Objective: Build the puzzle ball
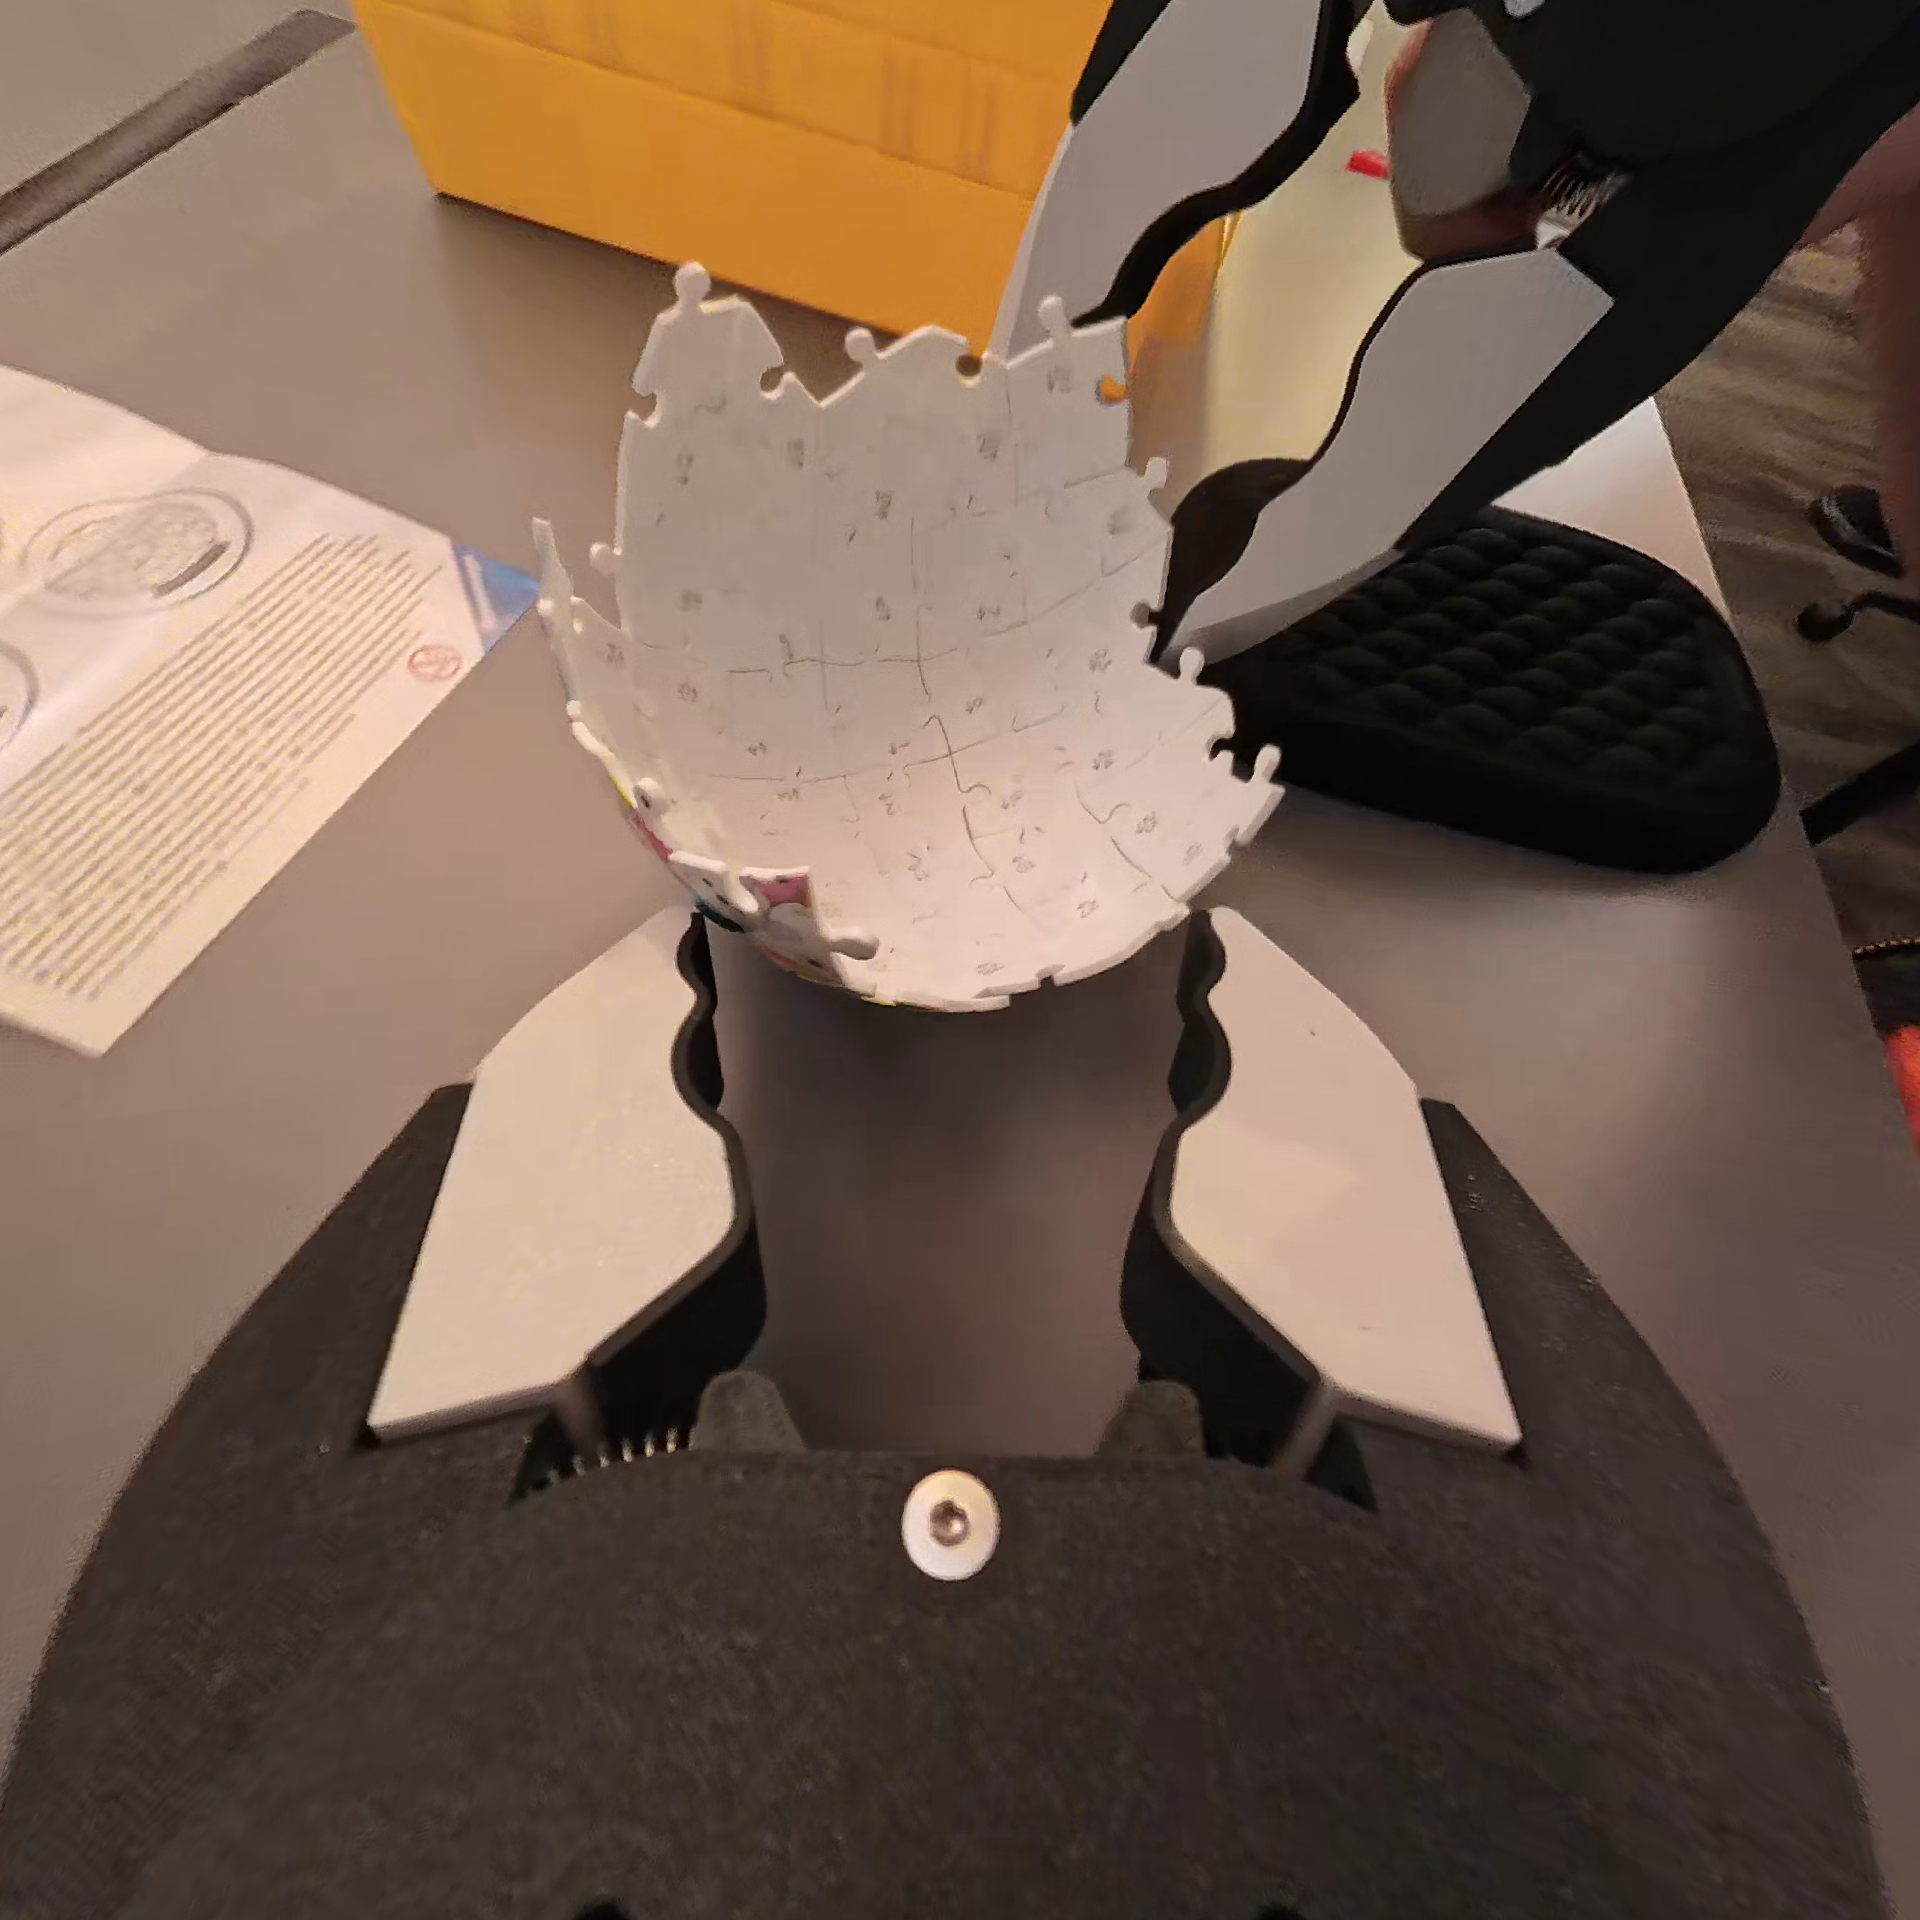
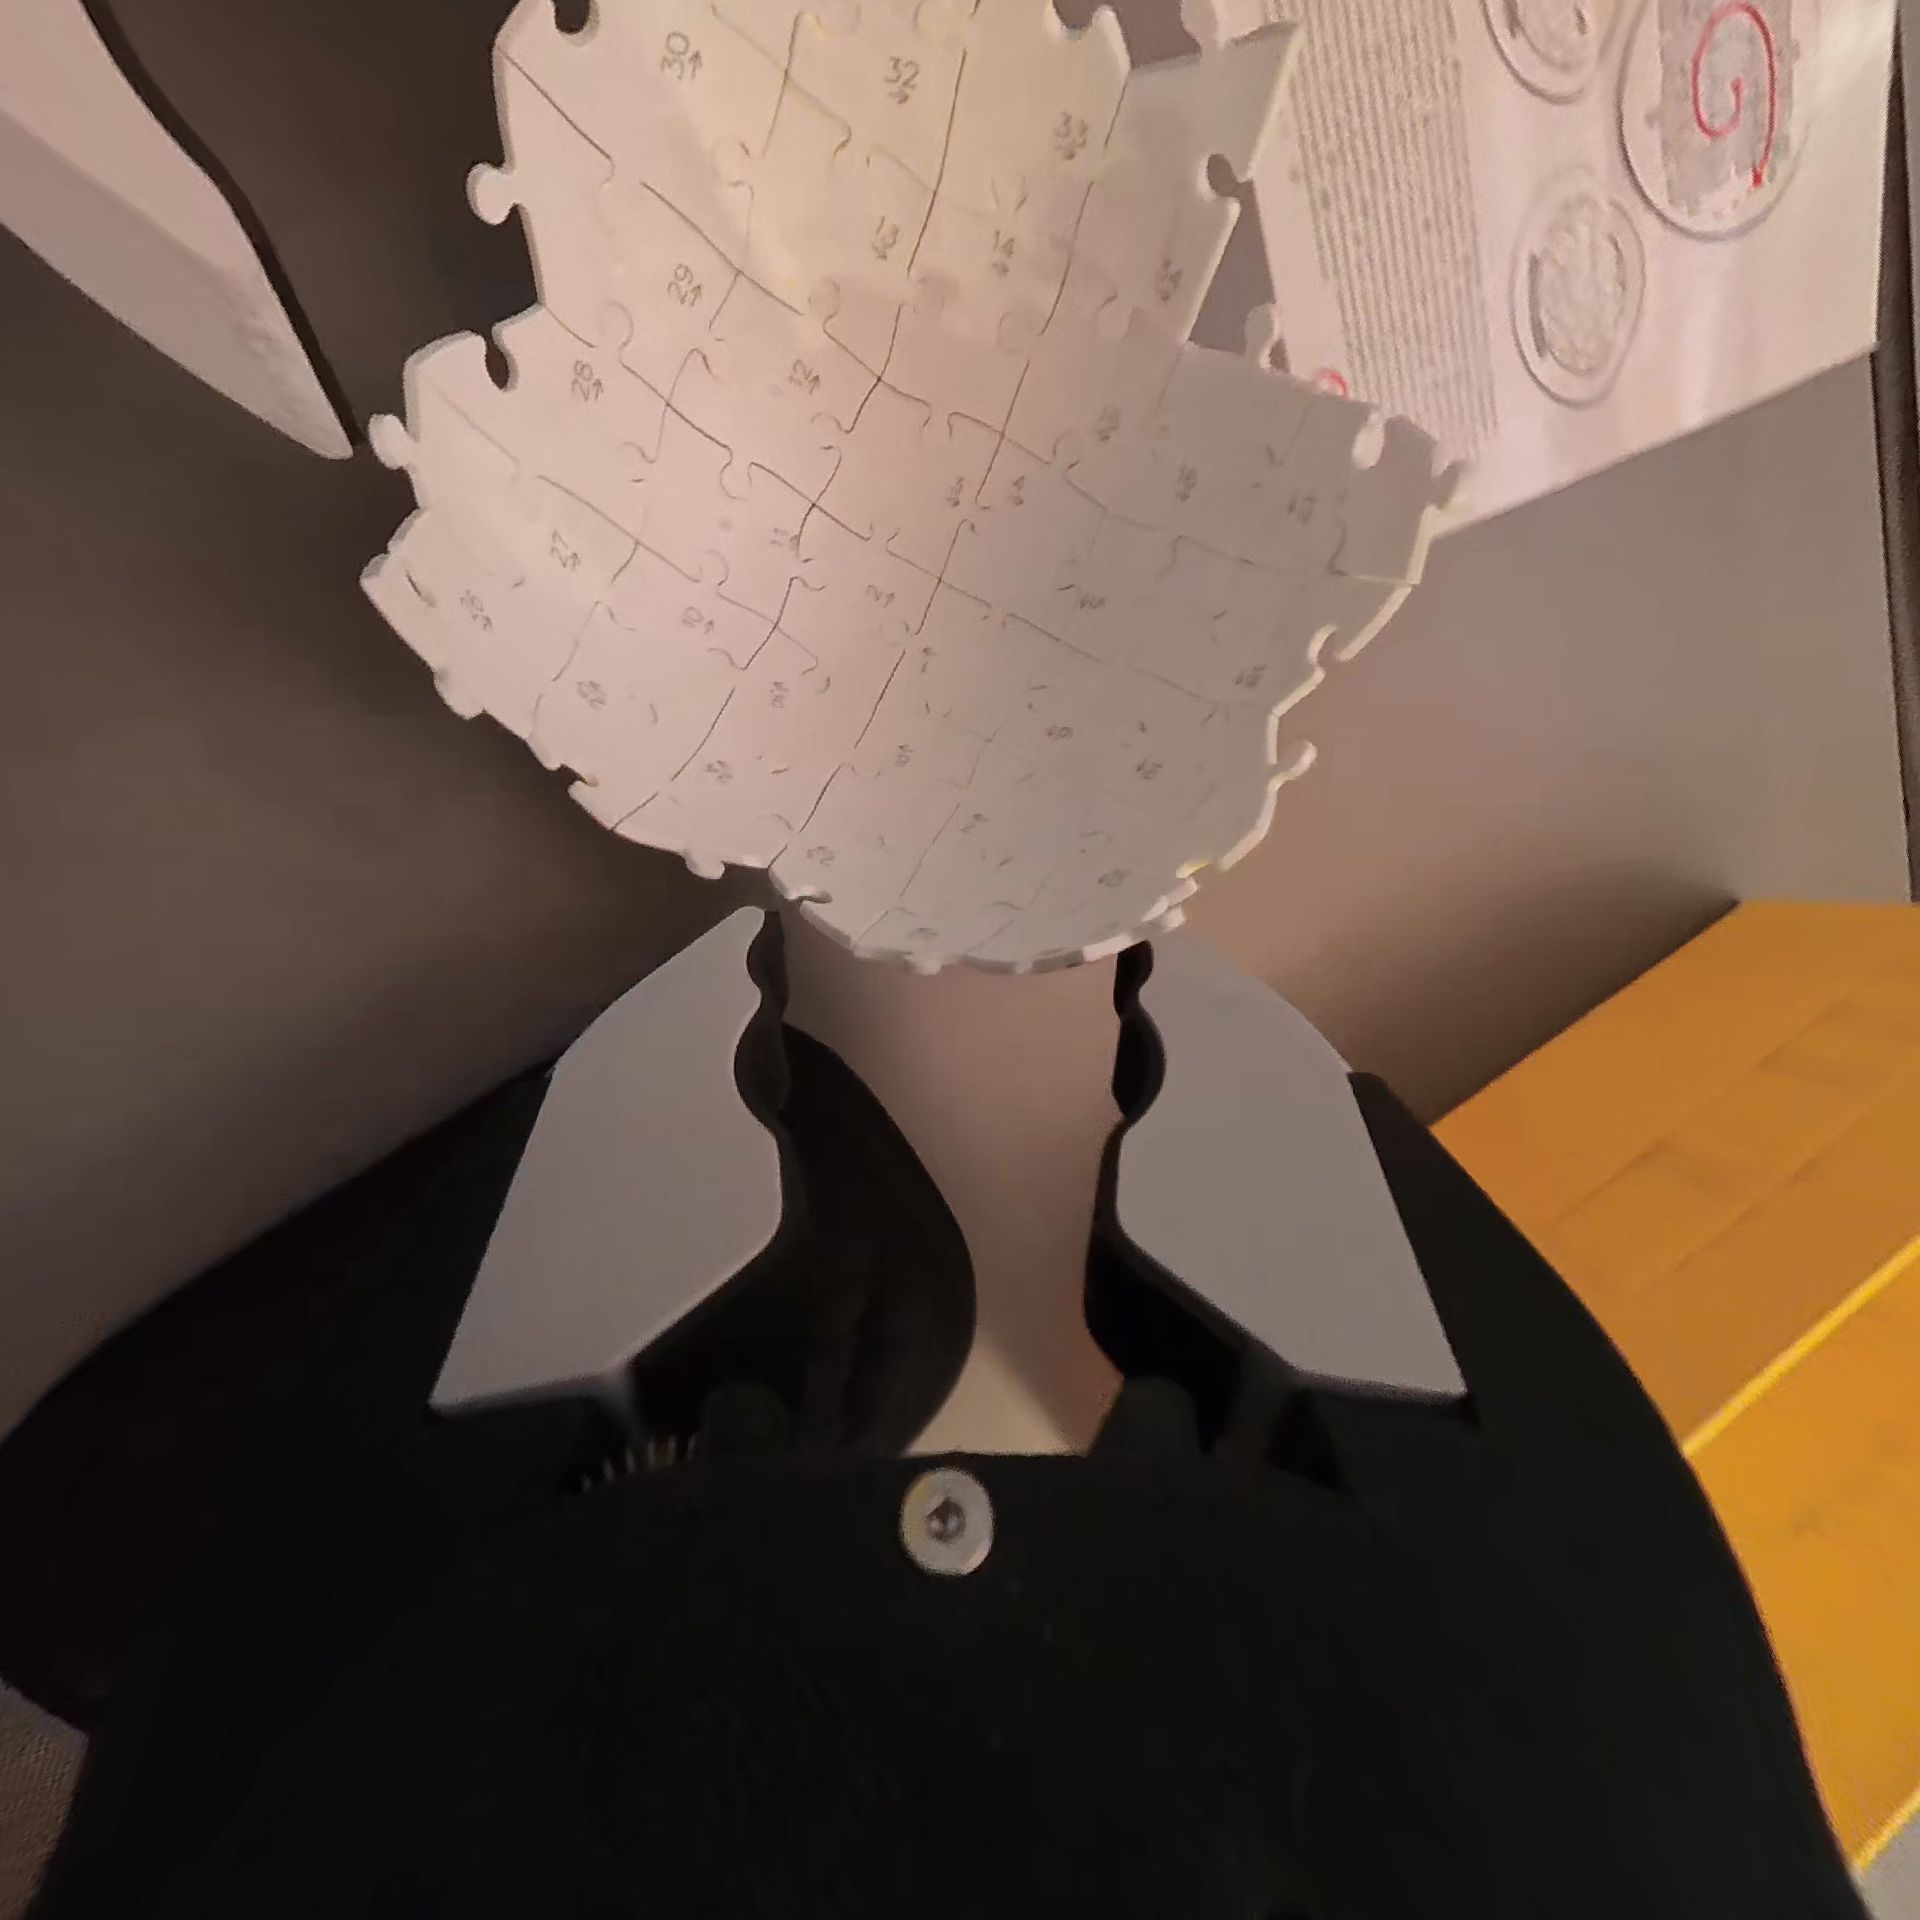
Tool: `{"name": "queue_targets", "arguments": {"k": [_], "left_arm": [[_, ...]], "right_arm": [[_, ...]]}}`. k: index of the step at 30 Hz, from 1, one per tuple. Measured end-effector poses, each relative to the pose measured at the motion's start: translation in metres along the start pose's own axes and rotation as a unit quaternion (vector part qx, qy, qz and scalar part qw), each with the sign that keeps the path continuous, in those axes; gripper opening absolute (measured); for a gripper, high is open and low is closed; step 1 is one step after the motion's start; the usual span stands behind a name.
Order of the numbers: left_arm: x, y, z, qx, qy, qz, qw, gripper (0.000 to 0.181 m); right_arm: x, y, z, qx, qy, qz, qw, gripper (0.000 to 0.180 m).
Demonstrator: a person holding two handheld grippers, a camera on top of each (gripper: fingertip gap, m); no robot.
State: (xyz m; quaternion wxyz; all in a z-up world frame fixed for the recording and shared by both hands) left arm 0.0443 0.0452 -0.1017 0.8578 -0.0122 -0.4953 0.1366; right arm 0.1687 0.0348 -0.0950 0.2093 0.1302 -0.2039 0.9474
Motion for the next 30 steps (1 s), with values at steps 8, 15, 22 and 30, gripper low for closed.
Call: {"name": "queue_targets", "arguments": {"k": [8,15,22,30], "left_arm": [[-0.029,-0.005,0.062,0.036,-0.023,0.038,0.998,0.087],[-0.042,-0.011,0.098,0.04,-0.036,0.052,0.997,0.089],[-0.045,-0.013,0.111,0.03,-0.052,0.054,0.997,0.089],[-0.04,-0.01,0.118,0.018,-0.079,0.07,0.994,0.09]], "right_arm": [[0.054,0.043,-0.002,0.041,-0.028,0.014,0.999,0.06],[0.08,0.076,0.002,0.076,-0.038,-0.013,0.996,0.059],[0.087,0.093,0.004,0.088,-0.042,-0.025,0.995,0.059],[0.085,0.091,0.004,0.089,-0.041,-0.038,0.994,0.059]]}}
Point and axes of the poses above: each gripper's, where its closed fingertips meet, z back along the fingers, x out of its top, y = z × x across the jaws, the point moved 3 cm from there along z, back along the fingers, and after that the axes turned 2 degrees about z, right-handed, at the moved point
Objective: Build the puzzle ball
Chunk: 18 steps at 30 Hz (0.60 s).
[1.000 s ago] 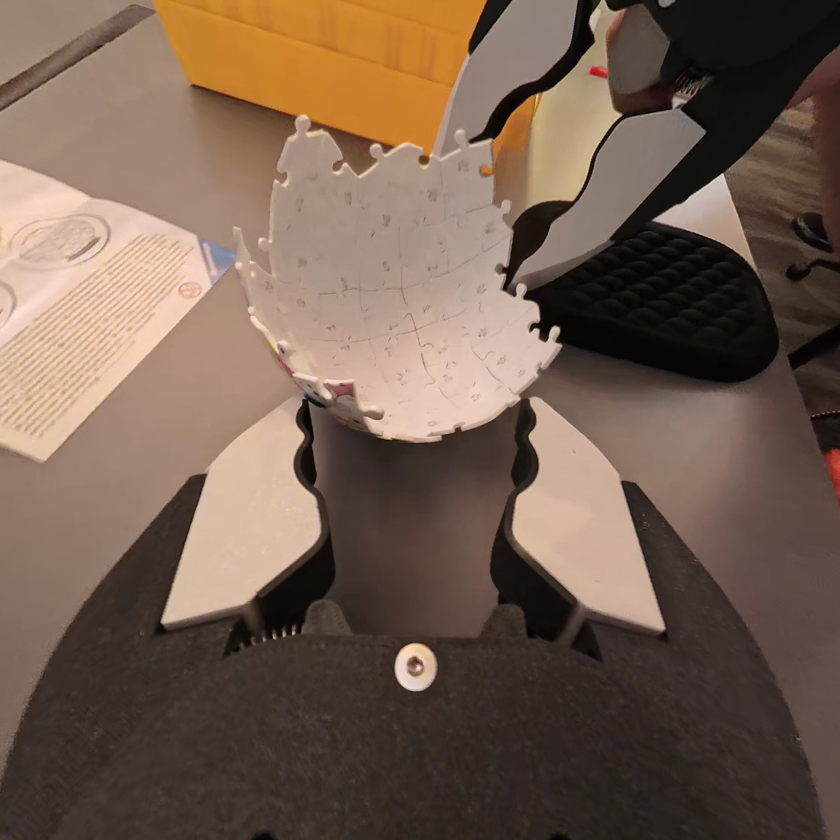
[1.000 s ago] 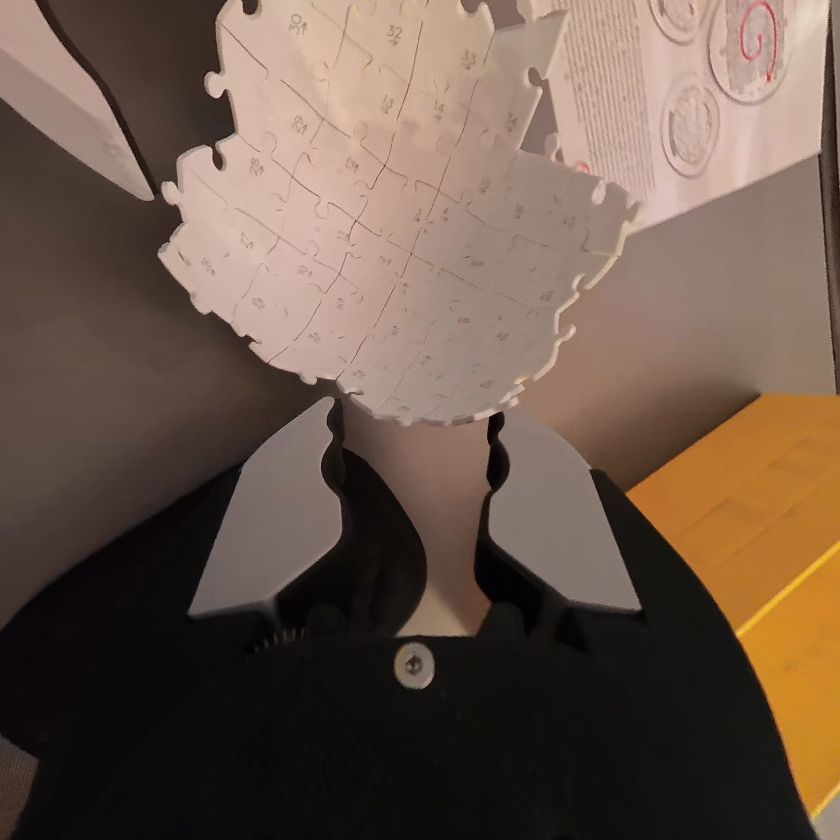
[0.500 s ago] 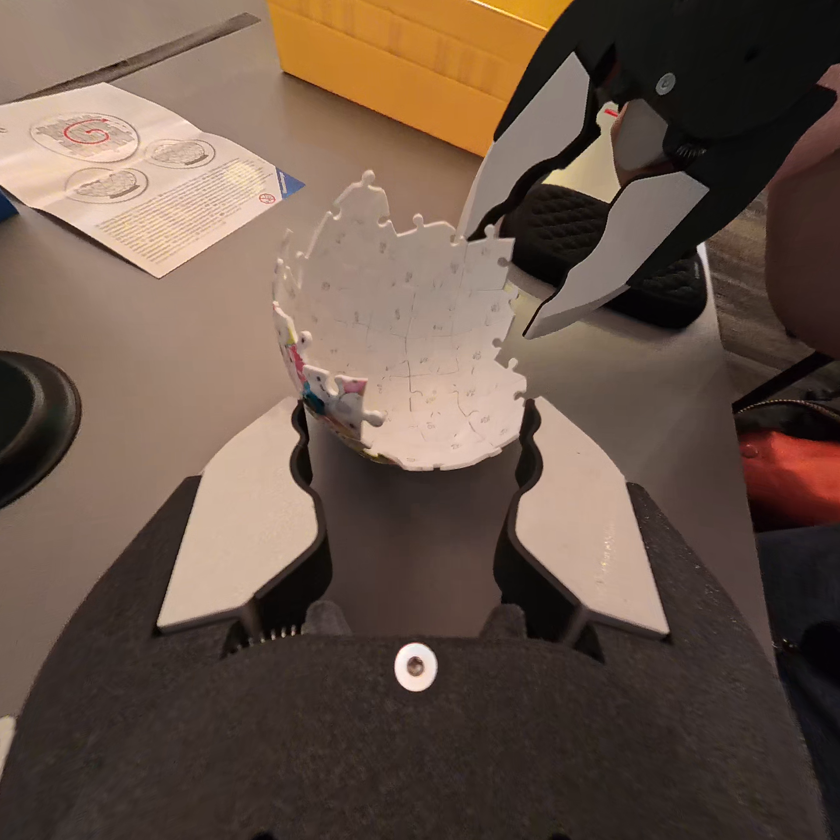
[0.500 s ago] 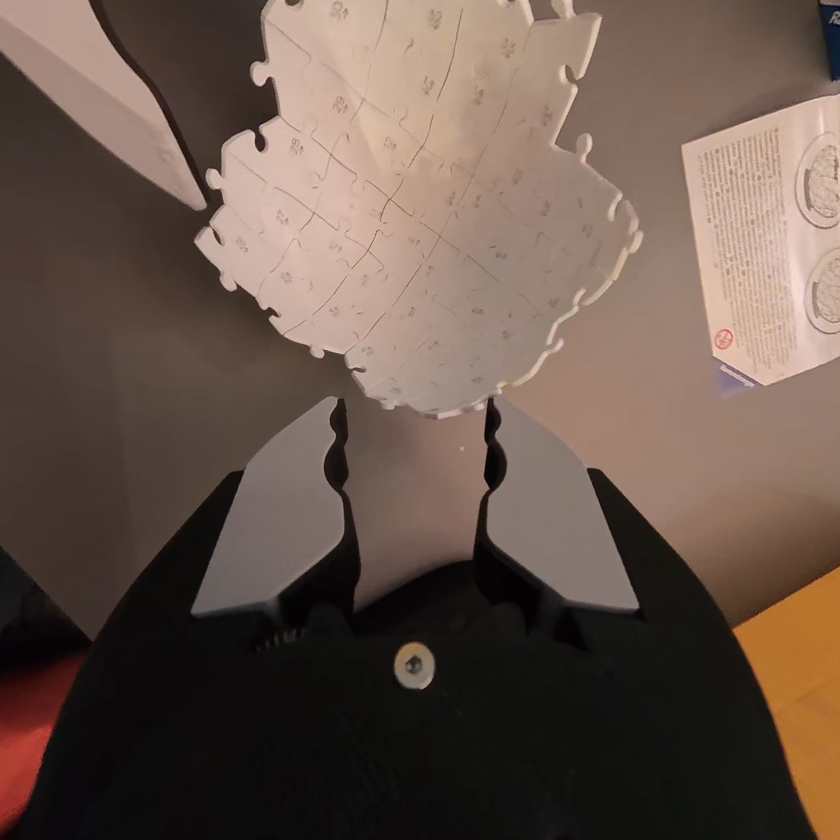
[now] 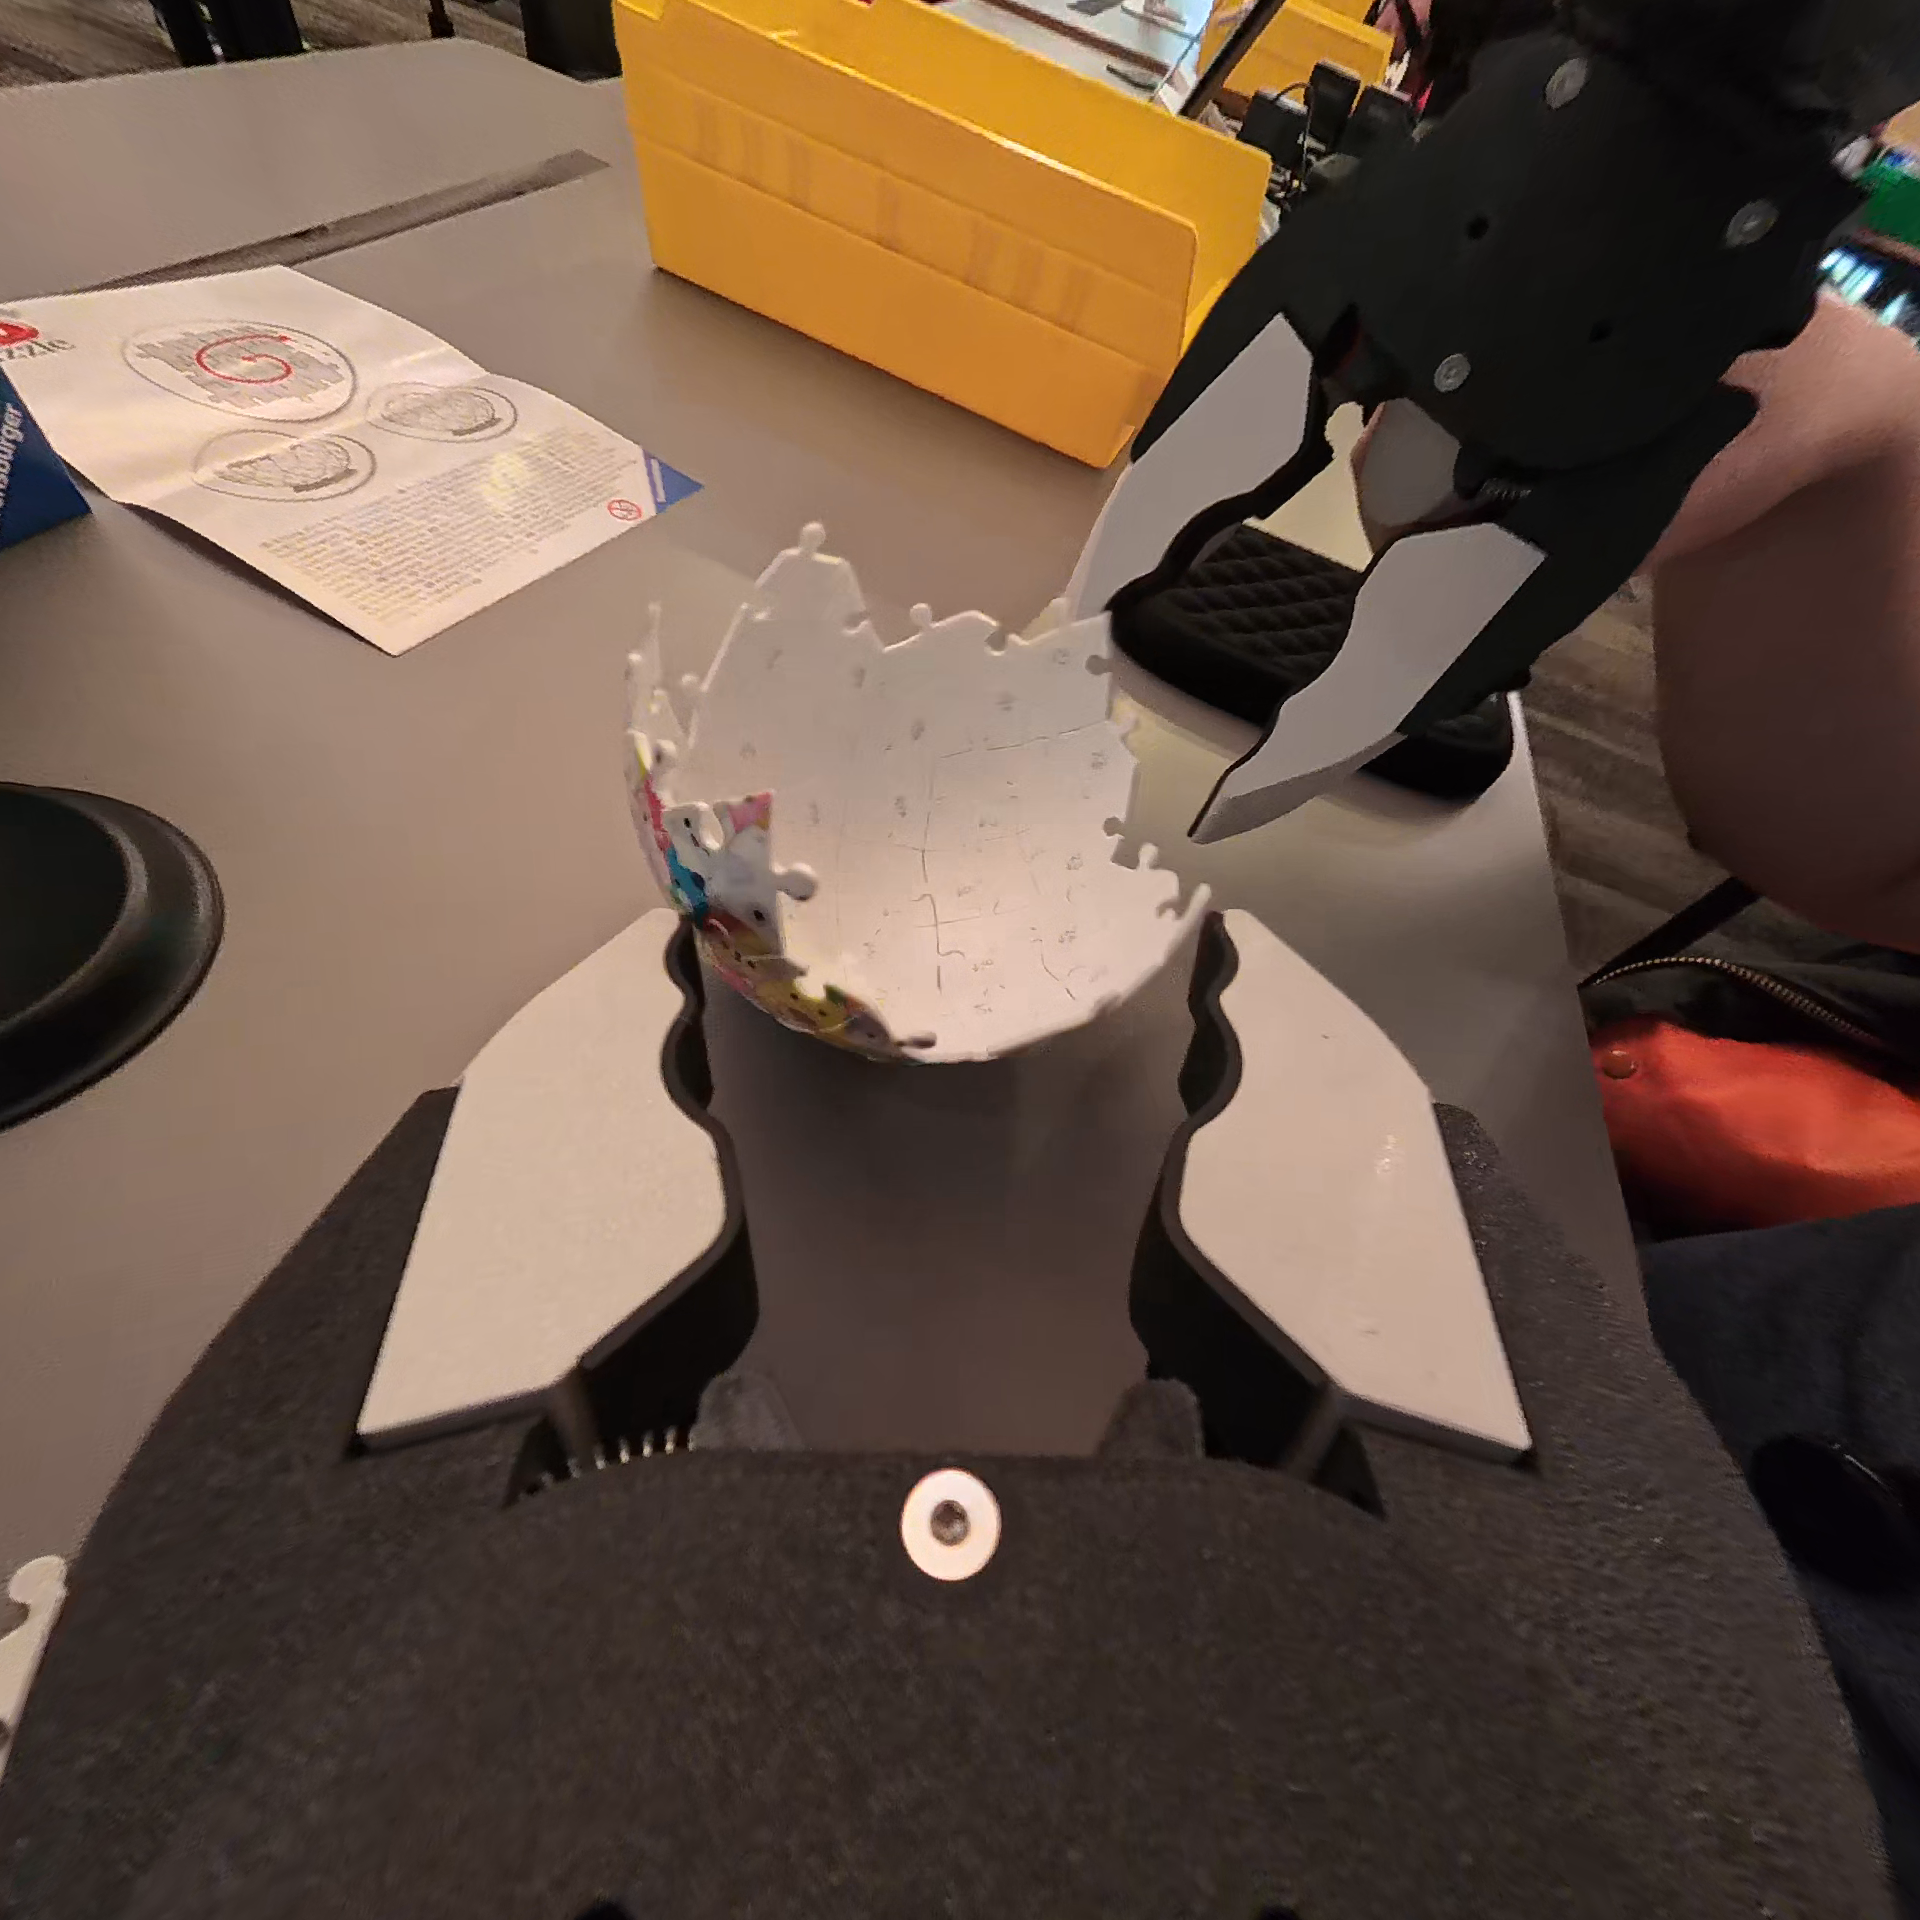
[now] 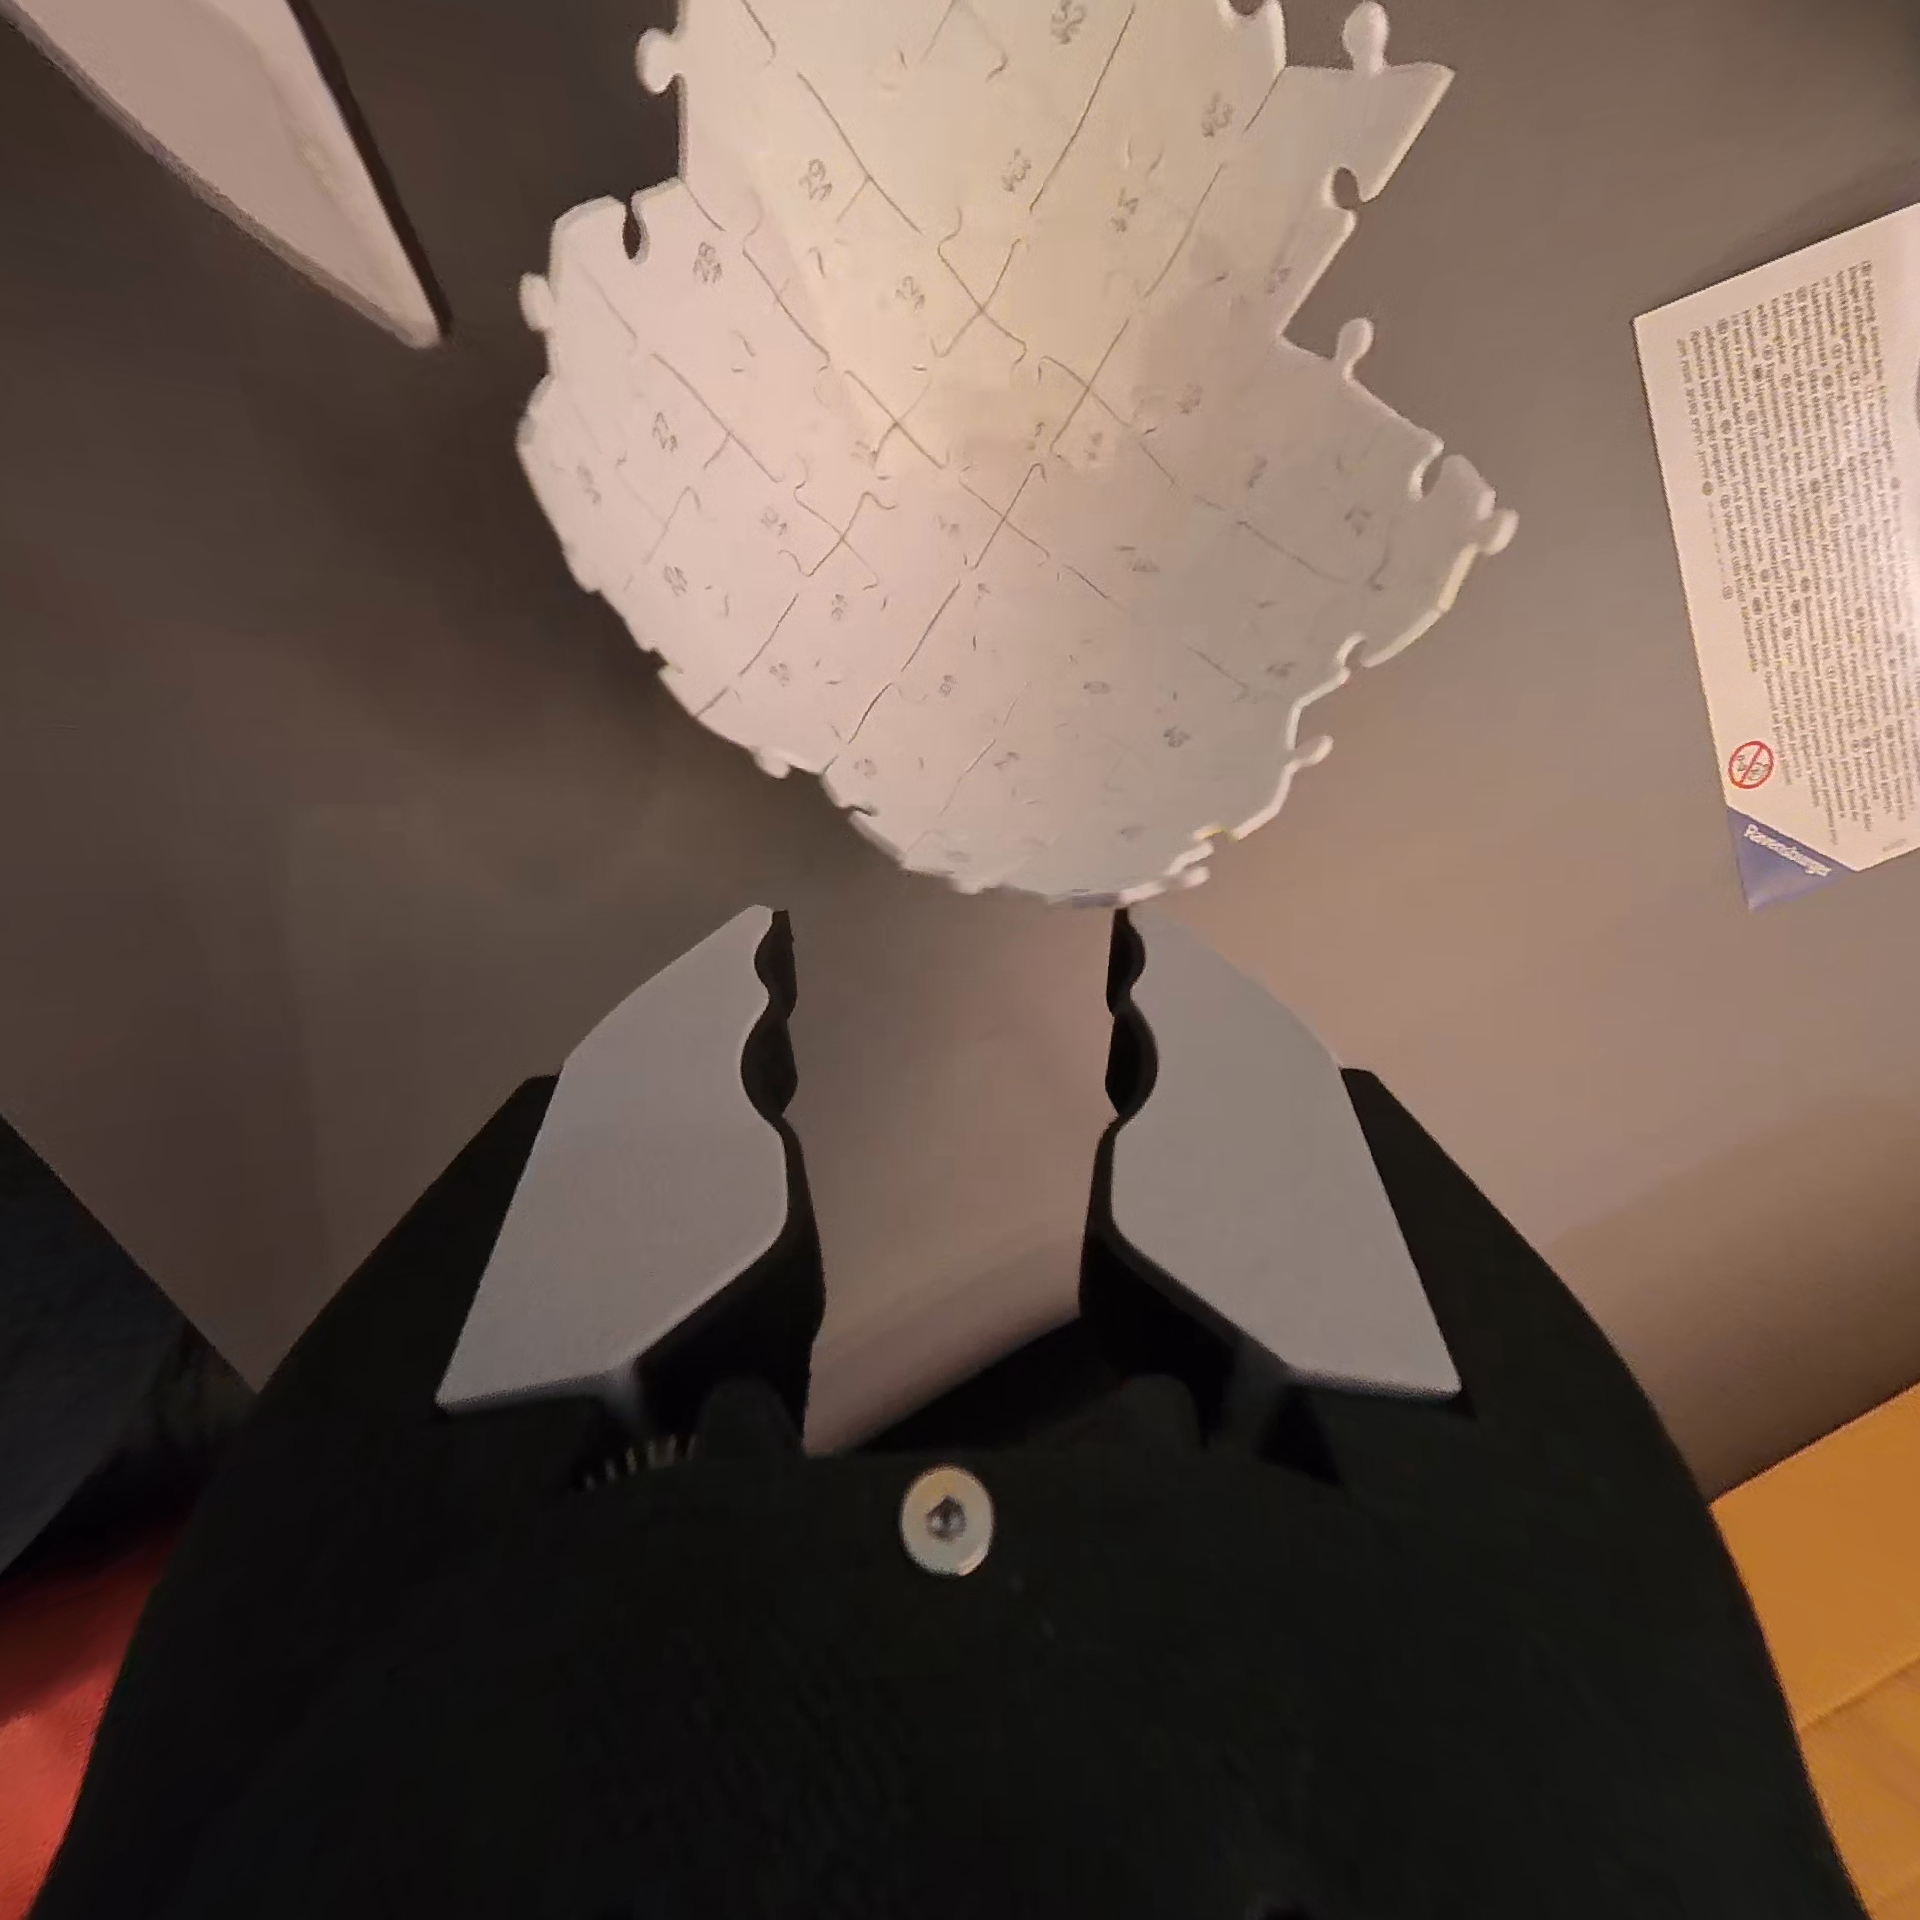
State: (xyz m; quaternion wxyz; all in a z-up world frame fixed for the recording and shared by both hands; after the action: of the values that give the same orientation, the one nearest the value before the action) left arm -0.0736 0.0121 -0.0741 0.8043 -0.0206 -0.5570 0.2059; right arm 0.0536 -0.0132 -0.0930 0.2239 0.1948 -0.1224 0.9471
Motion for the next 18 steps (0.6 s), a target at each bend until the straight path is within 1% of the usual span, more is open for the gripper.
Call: {"name": "queue_targets", "arguments": {"k": [2,4,7,10,12,14,18], "left_arm": [[0.003,0.001,0.006,-0.002,-0.009,0.008,1.0,0.09],[0.006,0.007,0.02,0.016,-0.008,0.007,1.0,0.091],[0.012,0.021,0.064,0.065,-0.008,0.009,0.998,0.089],[0.006,0.031,0.118,0.101,0.004,0.024,0.995,0.082],[-0.004,0.035,0.146,0.133,0.013,0.033,0.99,0.08],[-0.022,0.032,0.163,0.147,0.037,0.044,0.988,0.075],[-0.062,0.027,0.173,0.18,0.108,0.043,0.977,0.073]], "right_arm": [[0.0,-0.002,0.001,-0.002,-0.001,0.002,1.0,0.059],[0.0,-0.003,0.002,-0.001,-0.003,0.002,1.0,0.059],[0.002,-0.004,0.003,0.001,-0.013,0.005,1.0,0.058],[0.003,-0.004,0.003,0.002,-0.016,0.012,1.0,0.057],[0.005,-0.002,0.001,0.009,-0.018,0.015,1.0,0.056],[0.006,-0.002,-0.001,0.008,-0.015,0.019,1.0,0.056],[0.007,0.001,-0.003,0.014,-0.014,0.017,1.0,0.056]]}}
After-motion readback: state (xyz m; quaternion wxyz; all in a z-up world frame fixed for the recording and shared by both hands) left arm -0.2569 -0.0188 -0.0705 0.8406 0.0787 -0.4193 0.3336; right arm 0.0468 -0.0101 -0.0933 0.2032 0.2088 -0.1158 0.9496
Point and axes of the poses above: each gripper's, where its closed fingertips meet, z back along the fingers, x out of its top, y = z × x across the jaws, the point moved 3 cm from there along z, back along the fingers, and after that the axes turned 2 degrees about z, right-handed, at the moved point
